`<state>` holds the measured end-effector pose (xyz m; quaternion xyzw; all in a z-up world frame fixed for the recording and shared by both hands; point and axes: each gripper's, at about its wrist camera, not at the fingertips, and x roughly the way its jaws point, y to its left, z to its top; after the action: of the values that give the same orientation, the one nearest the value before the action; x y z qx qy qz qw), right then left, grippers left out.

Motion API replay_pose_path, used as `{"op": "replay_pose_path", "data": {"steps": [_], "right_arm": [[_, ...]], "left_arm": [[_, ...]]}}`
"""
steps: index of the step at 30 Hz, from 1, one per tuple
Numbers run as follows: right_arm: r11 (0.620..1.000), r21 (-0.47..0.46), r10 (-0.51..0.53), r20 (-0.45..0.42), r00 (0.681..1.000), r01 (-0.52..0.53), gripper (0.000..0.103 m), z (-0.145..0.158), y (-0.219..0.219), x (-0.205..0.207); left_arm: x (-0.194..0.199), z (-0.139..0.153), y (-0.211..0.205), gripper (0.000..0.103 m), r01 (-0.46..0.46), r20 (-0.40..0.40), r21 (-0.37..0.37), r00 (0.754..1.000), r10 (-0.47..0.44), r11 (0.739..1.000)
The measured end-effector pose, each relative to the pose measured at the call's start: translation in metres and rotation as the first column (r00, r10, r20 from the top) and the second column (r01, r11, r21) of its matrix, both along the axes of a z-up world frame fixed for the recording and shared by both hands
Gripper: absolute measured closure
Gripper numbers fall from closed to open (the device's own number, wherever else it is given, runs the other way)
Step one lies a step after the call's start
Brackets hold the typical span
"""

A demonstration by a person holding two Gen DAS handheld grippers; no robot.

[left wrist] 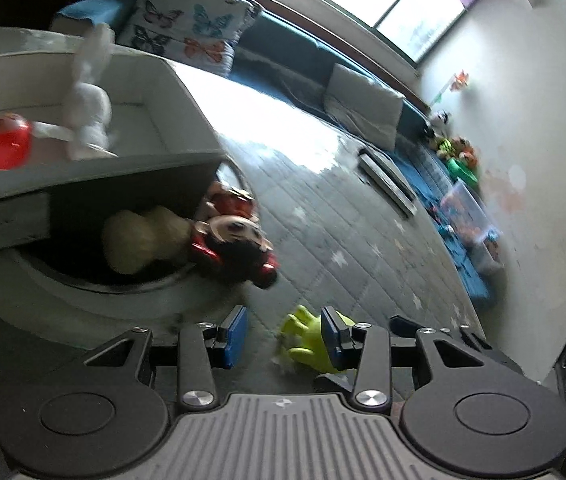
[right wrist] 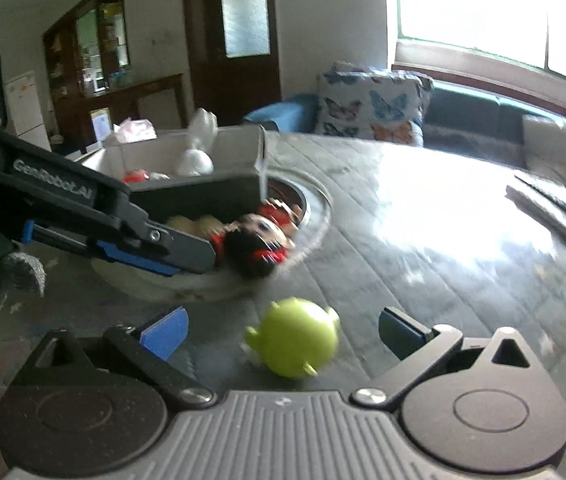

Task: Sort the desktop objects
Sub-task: 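Move the right tool to the lime-green alien toy, then close the right gripper on the lime-green alien toy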

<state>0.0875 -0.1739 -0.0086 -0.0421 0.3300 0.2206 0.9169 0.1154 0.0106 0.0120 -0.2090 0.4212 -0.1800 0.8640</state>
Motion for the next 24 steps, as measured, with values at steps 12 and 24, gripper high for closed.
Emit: {"op": "replay_pose_path", "data": {"steps": [12,24], "right_arm": [[0.999,0.046,0.006,-0.057,0.998,-0.003,0.023,-0.02,-0.014,0.003],[0.996,0.093,0.016,-0.093,0.995,-0.008,0.048,-0.028,-0.016,0.013]], "left_arm": [[0.011,-0.009,-0.033,0.06,0.056,-0.062,-0.047,0.996,-0.058,0.997],[0.022,-0.017,-0.044,0.06,0.065,-0.1,-0.026,0.993,-0.067,0.998]]}}
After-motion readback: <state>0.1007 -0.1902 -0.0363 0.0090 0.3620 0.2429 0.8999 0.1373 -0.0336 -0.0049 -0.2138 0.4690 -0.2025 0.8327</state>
